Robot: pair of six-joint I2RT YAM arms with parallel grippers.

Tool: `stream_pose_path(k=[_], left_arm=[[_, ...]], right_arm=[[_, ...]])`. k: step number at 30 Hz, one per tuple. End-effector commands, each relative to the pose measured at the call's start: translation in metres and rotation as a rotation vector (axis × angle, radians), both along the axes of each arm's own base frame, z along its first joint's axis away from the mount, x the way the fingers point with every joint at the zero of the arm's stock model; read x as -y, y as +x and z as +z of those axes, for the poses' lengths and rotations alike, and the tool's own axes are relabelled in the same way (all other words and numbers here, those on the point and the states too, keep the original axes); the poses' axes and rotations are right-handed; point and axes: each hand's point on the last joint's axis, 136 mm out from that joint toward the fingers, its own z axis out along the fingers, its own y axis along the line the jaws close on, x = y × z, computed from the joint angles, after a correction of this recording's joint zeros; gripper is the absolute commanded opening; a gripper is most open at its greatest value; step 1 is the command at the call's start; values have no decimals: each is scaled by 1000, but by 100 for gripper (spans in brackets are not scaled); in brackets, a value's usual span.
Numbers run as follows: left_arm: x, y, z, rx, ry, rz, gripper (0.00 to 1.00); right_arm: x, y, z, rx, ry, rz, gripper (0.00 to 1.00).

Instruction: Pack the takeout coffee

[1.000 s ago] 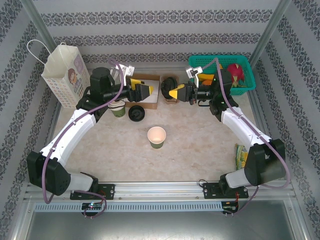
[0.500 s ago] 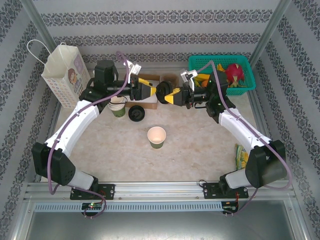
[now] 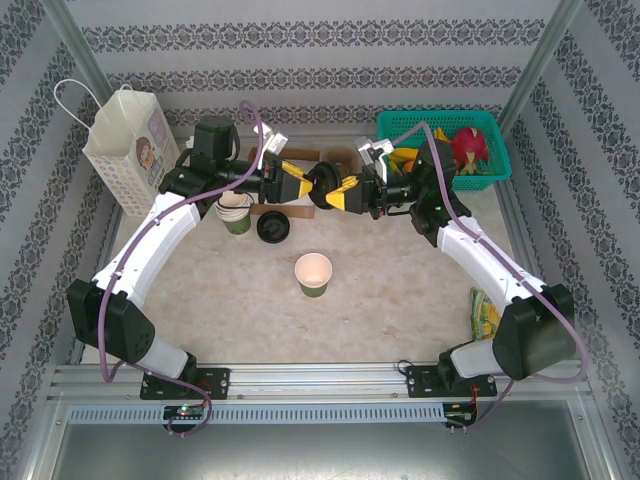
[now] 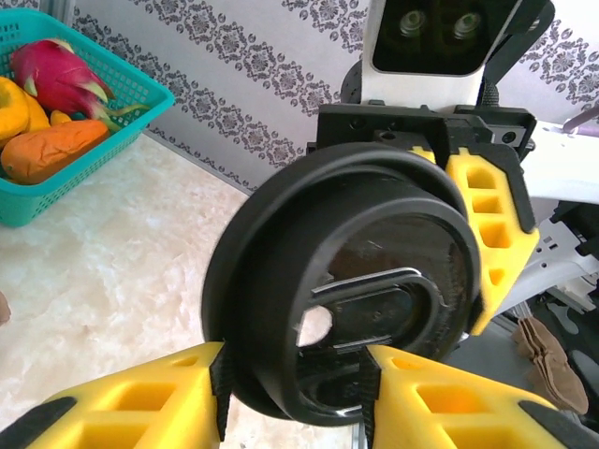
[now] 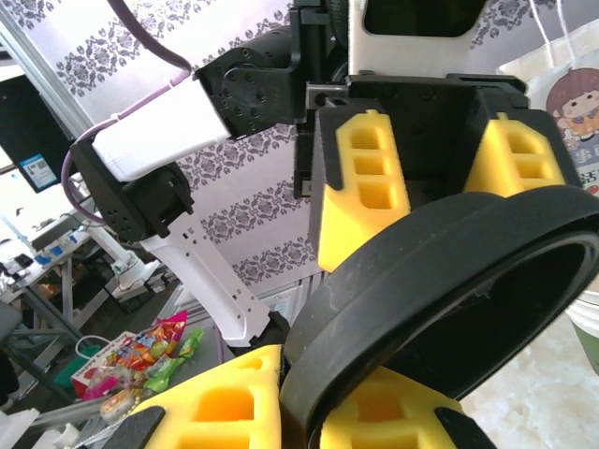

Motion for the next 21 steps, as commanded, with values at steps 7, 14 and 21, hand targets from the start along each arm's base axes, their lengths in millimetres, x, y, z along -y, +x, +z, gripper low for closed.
stream_pose_path(k=[7,14,21], left_arm=[[3,-8,9,27,-24,-61,32],[4,-12,13,38,-45,-94,28],[4,-15,14,60,-49,-115,16]], right_arm=[[-3,-20,17,107,24,71,0],[-4,-23,15,110,23,89,0],[-7,-24,10,99,18,100,0]])
